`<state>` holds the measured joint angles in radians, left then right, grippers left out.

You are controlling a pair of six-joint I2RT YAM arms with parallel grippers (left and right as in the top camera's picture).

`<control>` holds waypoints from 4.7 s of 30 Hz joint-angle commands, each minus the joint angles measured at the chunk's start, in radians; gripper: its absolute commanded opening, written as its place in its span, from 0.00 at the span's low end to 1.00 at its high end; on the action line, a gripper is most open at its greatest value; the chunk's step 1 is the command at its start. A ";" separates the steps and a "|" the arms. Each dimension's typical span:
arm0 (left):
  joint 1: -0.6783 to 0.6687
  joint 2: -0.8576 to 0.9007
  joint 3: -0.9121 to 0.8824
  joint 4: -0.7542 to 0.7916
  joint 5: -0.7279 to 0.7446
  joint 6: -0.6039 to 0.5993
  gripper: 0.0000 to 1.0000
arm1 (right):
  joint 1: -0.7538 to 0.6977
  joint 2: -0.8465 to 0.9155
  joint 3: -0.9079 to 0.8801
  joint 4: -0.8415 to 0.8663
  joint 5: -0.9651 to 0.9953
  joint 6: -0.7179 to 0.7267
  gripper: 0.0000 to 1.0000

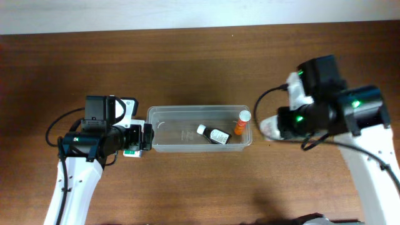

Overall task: Pack container
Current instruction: 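Place the white spray bottle into the container's right end, then grasp the gold-lidded jar with the left gripper, then drop the gold-lidded jar into the container and withdraw left gripper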

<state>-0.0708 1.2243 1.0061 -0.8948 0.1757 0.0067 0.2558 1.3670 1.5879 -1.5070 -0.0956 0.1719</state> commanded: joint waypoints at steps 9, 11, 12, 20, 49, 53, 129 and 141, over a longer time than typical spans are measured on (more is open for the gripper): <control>0.002 0.004 0.016 0.000 -0.008 -0.003 0.99 | 0.201 0.134 0.018 0.096 0.086 0.095 0.23; 0.002 0.004 0.016 0.000 -0.007 -0.003 0.99 | 0.201 0.168 0.017 0.110 0.093 0.099 0.23; 0.002 0.004 0.016 0.000 -0.008 -0.003 0.99 | 0.201 0.186 0.017 0.119 0.093 0.100 0.23; 0.002 0.004 0.016 0.000 -0.008 -0.003 0.99 | 0.201 0.317 0.016 0.164 0.093 0.100 0.23; 0.002 0.004 0.016 0.000 -0.007 -0.003 0.99 | 0.202 0.296 -0.061 0.218 0.139 0.099 0.50; 0.002 0.004 0.016 -0.008 -0.007 -0.002 0.99 | 0.151 0.159 -0.041 0.242 0.146 0.112 0.64; 0.229 0.164 0.135 0.066 -0.082 -0.063 0.39 | -0.361 0.088 -0.047 0.048 0.089 -0.019 0.94; -0.275 0.128 0.141 0.108 -0.094 -0.074 0.38 | -0.361 0.088 -0.047 0.048 0.089 -0.019 0.95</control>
<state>-0.2684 1.3018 1.1477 -0.8062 0.0811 -0.0540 -0.0986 1.4487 1.5417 -1.4590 -0.0010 0.1562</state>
